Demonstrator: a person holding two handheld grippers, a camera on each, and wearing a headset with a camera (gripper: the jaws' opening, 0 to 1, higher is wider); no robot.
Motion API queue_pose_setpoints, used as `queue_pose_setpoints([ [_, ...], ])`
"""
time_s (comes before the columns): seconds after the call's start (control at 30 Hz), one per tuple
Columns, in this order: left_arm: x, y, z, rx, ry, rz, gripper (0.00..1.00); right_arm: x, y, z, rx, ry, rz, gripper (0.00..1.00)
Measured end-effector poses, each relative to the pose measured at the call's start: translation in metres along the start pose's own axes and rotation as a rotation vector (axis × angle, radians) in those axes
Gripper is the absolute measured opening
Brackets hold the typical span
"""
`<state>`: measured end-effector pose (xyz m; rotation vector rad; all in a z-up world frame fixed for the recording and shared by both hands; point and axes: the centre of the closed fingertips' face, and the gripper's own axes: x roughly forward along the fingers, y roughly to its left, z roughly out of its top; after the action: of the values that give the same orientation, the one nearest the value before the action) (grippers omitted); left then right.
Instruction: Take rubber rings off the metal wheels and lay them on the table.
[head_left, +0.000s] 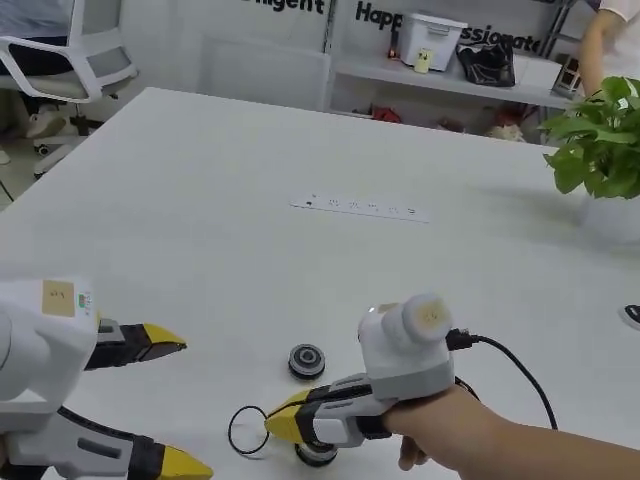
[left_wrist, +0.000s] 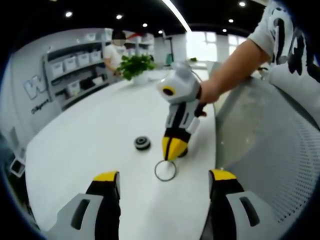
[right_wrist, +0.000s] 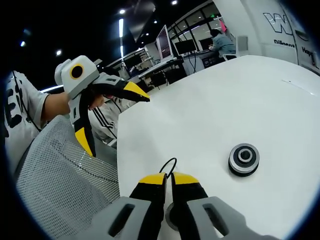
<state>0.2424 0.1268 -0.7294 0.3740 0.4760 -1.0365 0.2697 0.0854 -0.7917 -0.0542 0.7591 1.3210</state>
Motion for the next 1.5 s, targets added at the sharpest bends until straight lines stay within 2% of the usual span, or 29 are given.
queue_pose_setpoints([
  [0.5, 0.003, 0.003, 0.000, 0.000, 0.008, -0.005, 0.73, -0.004, -0.004, 0.002, -0.006, -0.008, -0.007, 0.13],
  [1.0, 0.008, 0.003, 0.011, 0.005, -0.003, -0.013, 0.73, -0.016, -0.003, 0.008, -0.006, -0.036, -0.008, 0.16],
  [1.5, 0.012, 0.000, 0.021, 0.014, -0.006, -0.032, 0.73, -0.034, -0.010, 0.014, 0.007, -0.068, -0.028, 0.20],
])
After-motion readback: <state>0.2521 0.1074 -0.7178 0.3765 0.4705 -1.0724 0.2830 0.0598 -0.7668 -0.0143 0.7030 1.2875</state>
